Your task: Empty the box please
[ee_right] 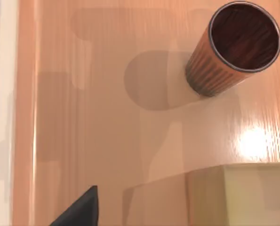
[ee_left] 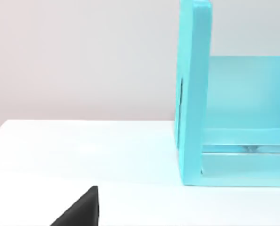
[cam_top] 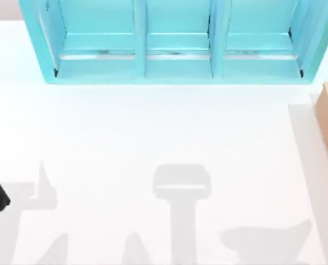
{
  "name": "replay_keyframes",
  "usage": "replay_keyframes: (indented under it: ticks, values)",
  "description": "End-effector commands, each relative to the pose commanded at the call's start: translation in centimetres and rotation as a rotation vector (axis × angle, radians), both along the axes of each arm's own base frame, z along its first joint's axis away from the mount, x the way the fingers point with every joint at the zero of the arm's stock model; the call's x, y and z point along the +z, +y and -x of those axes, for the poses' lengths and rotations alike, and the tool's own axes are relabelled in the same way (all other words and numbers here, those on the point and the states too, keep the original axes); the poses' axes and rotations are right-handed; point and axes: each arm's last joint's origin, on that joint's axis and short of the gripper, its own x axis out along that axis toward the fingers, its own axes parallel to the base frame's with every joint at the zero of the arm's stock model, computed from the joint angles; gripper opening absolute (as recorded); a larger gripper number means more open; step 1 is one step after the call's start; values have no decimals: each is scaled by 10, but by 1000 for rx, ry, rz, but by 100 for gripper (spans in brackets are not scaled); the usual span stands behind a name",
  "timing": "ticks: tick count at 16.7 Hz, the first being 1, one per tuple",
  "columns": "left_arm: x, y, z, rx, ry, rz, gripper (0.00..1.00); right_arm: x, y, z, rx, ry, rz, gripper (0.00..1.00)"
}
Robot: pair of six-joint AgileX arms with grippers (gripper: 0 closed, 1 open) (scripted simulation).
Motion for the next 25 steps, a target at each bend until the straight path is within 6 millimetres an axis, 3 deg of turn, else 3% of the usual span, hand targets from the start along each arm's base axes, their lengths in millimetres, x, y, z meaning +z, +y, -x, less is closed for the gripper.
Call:
replay_keyframes:
  ticks: [4, 8, 11, 17, 20, 25]
  values:
    - [0, 0, 0, 0, 0, 0, 100, 2, -29, -45, -13, 340, -66, 100]
    - [0, 0, 0, 0, 0, 0, 100, -1, -56, -73, -15, 549, -131, 100]
    - [0, 0, 0, 0, 0, 0, 100, -1, -67, -80, -13, 610, -156, 100]
    - [0, 0, 0, 0, 0, 0, 100, -1, -66, -81, -10, 611, -155, 100]
    - [0, 0, 0, 0, 0, 0, 100, -21, -67, -83, -12, 618, -159, 100]
    - [0, 0, 0, 0, 0, 0, 100, -76, -69, -85, -13, 603, -153, 100]
